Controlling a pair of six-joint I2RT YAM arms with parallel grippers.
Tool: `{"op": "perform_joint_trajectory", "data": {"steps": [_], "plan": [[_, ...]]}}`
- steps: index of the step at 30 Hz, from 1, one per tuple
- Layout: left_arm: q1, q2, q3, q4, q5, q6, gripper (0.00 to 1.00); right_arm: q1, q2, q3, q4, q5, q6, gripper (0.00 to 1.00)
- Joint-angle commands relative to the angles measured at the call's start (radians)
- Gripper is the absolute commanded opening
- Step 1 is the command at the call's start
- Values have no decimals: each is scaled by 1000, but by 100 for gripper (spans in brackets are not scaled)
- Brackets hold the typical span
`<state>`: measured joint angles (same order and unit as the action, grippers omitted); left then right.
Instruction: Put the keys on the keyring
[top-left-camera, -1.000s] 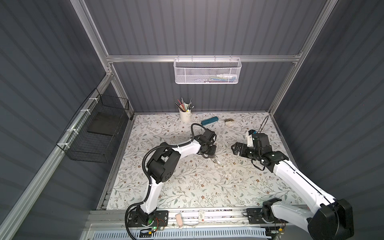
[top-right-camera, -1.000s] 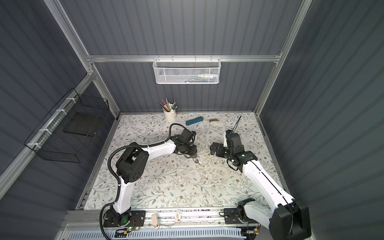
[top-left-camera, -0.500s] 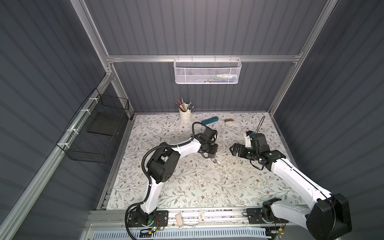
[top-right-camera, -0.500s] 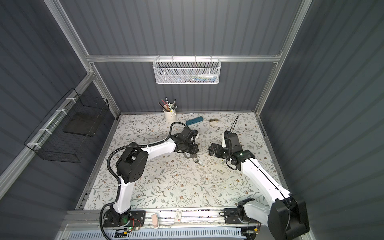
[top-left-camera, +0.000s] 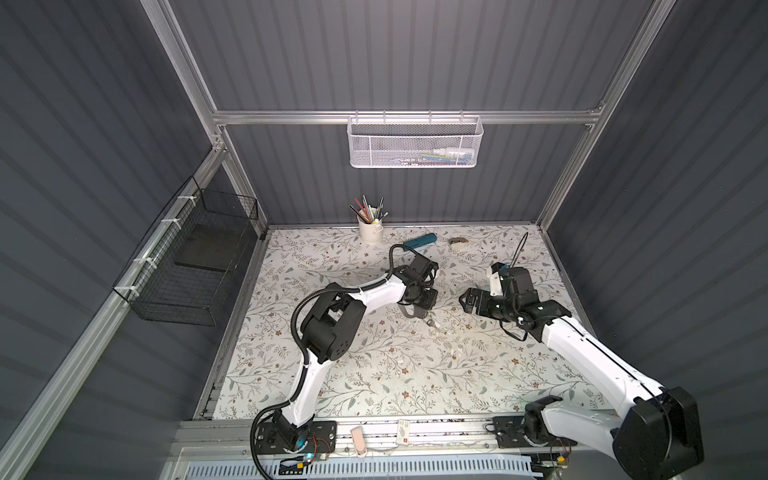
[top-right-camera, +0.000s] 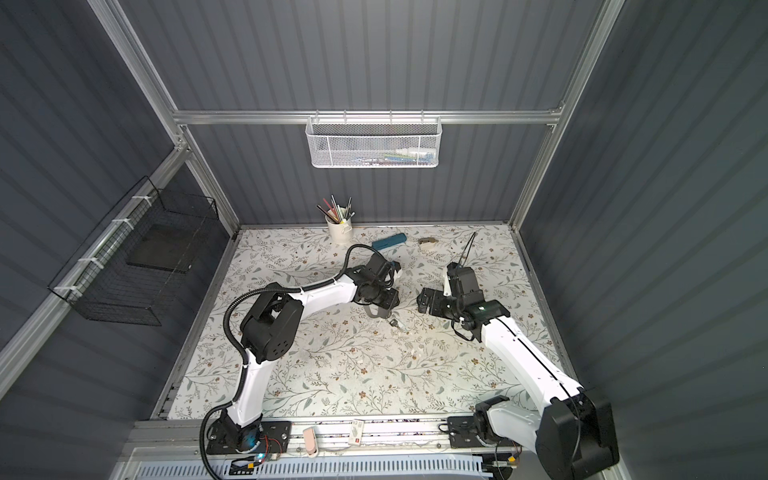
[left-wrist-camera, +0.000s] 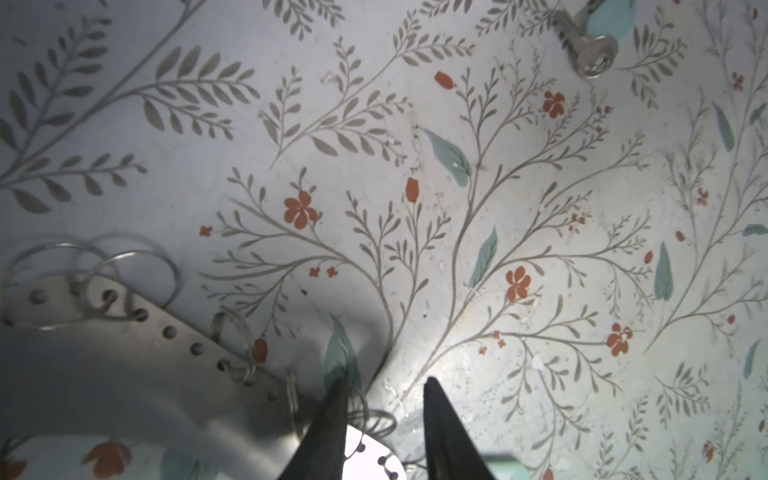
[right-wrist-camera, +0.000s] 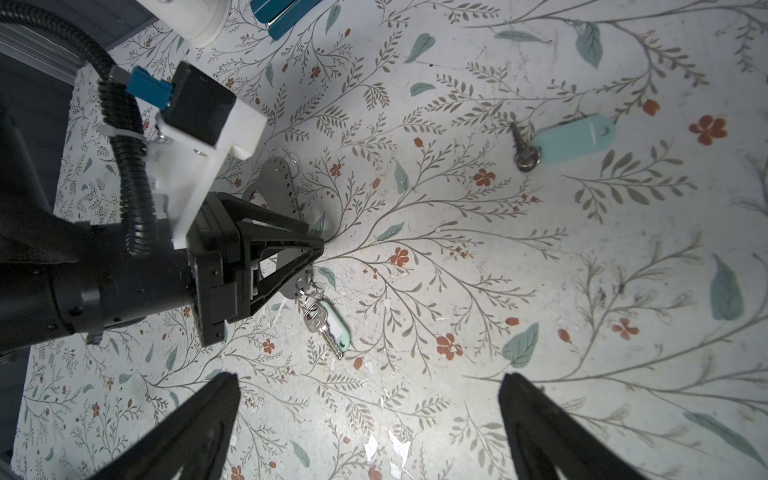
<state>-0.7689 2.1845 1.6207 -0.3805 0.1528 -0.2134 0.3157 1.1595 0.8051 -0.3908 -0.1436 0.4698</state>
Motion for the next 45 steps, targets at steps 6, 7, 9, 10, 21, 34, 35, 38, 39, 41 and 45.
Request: {"op": "perform_joint_trajectory", "data": {"steps": [6,7,9,10,21,34,35,38,39,41,45], "plan": [[34,-132,-79,-5,-47,-37,32,15,108,0,124,-219,-84,95],[40,-153,-99,4,-47,-50,32,18,130,5,144,-240,-90,91],[62,-196,-143,17,-40,-79,33,24,183,24,180,-291,-112,82],[72,-216,-162,20,-36,-95,33,25,212,36,193,-314,-120,76],[117,-367,-316,-1,-63,-153,35,129,503,224,145,-276,-308,45],[155,-490,-401,-14,-86,-169,35,183,677,364,47,-141,-442,30],[156,-493,-404,-16,-87,-167,35,187,684,367,47,-128,-443,30],[160,-500,-407,-18,-87,-165,35,188,707,383,45,-106,-449,28],[161,-501,-406,-21,-87,-163,35,189,713,388,45,-101,-452,28],[163,-502,-406,-26,-87,-159,35,190,721,396,44,-89,-457,27],[168,-506,-410,-29,-86,-155,35,193,741,417,36,-101,-468,26]]}}
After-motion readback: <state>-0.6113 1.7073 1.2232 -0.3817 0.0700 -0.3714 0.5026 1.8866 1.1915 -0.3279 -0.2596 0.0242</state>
